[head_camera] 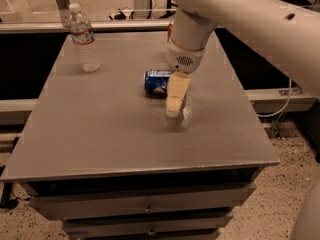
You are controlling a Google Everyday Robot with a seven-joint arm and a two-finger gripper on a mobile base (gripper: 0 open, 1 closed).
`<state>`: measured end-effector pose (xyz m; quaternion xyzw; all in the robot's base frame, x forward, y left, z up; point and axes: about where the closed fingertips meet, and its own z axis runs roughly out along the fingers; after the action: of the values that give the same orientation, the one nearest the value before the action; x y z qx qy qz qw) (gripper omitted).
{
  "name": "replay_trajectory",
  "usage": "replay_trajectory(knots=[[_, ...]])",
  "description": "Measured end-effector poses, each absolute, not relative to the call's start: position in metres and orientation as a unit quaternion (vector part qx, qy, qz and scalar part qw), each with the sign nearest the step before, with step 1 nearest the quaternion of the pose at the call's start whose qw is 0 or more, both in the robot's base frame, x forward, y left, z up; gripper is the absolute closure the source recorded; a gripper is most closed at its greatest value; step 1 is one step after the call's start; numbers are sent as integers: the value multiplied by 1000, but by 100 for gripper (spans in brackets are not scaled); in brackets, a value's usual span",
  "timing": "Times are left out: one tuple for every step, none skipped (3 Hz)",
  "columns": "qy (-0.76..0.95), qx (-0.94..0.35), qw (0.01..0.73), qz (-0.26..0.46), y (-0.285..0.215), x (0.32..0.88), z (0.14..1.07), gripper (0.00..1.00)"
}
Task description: Knock pepsi can over
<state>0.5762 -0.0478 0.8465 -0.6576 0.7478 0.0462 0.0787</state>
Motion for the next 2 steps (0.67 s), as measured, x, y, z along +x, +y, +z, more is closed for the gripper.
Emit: replay_trajectory(knots=[[782, -608, 130, 37, -68, 575, 866, 0], [809, -549, 207, 42, -92, 556, 890, 0]])
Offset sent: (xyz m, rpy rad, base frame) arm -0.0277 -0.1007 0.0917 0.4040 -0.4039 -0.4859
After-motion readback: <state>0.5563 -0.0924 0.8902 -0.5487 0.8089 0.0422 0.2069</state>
